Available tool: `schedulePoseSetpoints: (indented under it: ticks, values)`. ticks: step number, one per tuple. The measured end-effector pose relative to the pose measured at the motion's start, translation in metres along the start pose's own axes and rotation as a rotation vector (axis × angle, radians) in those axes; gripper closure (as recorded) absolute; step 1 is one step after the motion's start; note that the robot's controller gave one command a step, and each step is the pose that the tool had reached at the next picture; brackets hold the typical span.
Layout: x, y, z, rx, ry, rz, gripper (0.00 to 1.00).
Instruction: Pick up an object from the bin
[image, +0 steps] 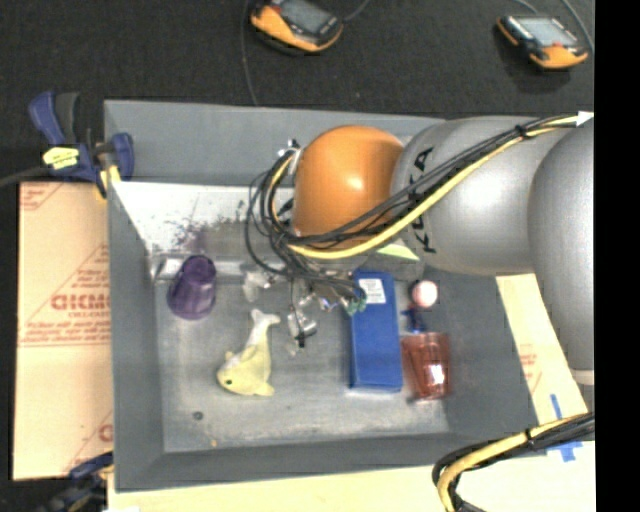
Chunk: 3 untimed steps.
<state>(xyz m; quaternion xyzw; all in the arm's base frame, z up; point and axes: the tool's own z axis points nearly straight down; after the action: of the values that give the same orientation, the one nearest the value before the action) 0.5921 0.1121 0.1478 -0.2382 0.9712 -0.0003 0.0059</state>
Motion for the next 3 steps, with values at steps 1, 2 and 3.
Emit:
schedulePoseSetpoints:
  ticks: [1, 2, 3]
  values:
    - [0.002, 0.003, 0.016, -0.001, 0.004, -0.215, 0.00]
    - [-0.005, 0.007, 0.068, 0.000, 0.000, -0.679, 0.00]
    - [-0.005, 0.011, 0.075, 0.003, -0.007, -0.768, 1.00]
